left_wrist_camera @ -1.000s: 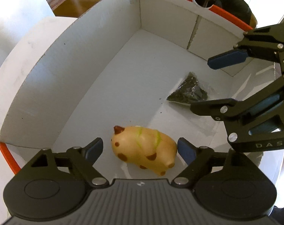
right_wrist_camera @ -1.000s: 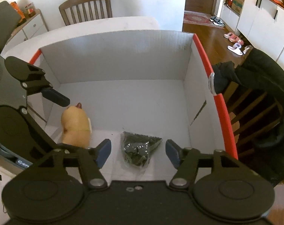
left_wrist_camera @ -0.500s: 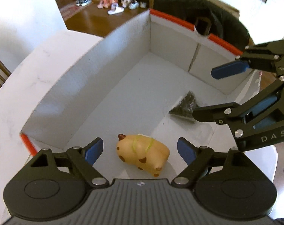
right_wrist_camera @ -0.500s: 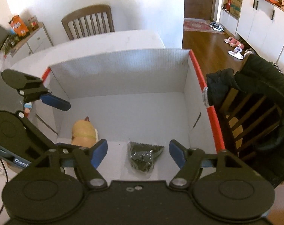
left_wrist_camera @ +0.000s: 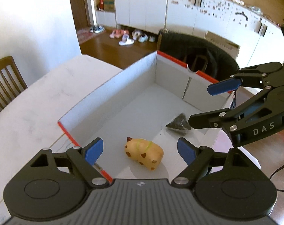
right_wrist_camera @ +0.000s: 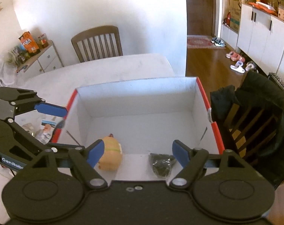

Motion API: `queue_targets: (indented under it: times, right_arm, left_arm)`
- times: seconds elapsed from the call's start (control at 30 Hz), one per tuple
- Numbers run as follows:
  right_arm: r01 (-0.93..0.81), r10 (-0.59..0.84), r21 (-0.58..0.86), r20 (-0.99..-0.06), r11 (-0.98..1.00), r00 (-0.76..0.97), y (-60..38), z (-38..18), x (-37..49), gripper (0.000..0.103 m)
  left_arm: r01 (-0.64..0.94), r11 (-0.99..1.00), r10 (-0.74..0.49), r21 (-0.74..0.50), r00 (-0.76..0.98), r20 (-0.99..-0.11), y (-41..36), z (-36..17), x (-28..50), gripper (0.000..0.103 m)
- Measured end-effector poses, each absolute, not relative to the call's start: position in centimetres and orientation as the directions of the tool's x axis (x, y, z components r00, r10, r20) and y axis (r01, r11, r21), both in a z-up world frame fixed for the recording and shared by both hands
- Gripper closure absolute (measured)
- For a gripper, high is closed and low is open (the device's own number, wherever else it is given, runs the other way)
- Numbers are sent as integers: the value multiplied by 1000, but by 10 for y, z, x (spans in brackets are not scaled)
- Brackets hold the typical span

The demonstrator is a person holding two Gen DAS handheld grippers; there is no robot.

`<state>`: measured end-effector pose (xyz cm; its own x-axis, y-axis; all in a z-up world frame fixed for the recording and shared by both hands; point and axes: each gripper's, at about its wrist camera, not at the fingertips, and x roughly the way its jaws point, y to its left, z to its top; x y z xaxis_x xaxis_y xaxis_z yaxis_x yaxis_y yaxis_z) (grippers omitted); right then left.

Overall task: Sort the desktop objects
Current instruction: 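Withdraw both open grippers from the box back toward the item pile, then move left gripper to white-grey packaged bag while right gripper approaches cartoon-face keychain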

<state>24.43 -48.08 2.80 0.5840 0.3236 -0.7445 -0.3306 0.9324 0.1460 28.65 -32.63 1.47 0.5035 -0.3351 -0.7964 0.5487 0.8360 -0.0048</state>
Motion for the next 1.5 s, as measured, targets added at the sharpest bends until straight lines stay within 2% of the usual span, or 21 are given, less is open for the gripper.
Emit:
queue_targets:
  times: [0.37, 0.43, 0.63, 0.8, 0.87, 0.97, 1.5]
  right_arm:
    - [-344, 352, 160, -703, 925, 619, -448, 46, 205, 17]
    - [-359, 360, 153, -687, 921, 631, -439, 49, 197, 12]
    - [-364, 376, 165, -663, 917, 647, -410, 52, 181, 8]
    - [-374, 381, 160, -659, 913, 648, -384, 50, 170, 7]
    - [-385, 384, 153, -658, 910, 648, -372, 48, 165, 6]
    - [-395, 388, 148, -658, 907, 645, -355, 44, 157, 6]
    - [-409, 373, 116, -678, 905, 633, -276, 18, 132, 6]
  left_arm:
    - [510, 860, -364, -20, 586, -724, -270, 40, 245, 17]
    - [503, 864, -367, -28, 590, -719, -258, 41, 239, 17]
    - [479, 877, -367, -46, 605, -707, -219, 46, 221, 17]
    - [458, 887, -363, -60, 611, -704, -187, 43, 208, 16]
    - [456, 888, -360, -56, 615, -702, -176, 39, 203, 9]
    - [441, 896, -351, -57, 623, -698, -156, 34, 193, 5]
    - [310, 950, -258, -49, 681, -685, -44, 5, 136, 2]
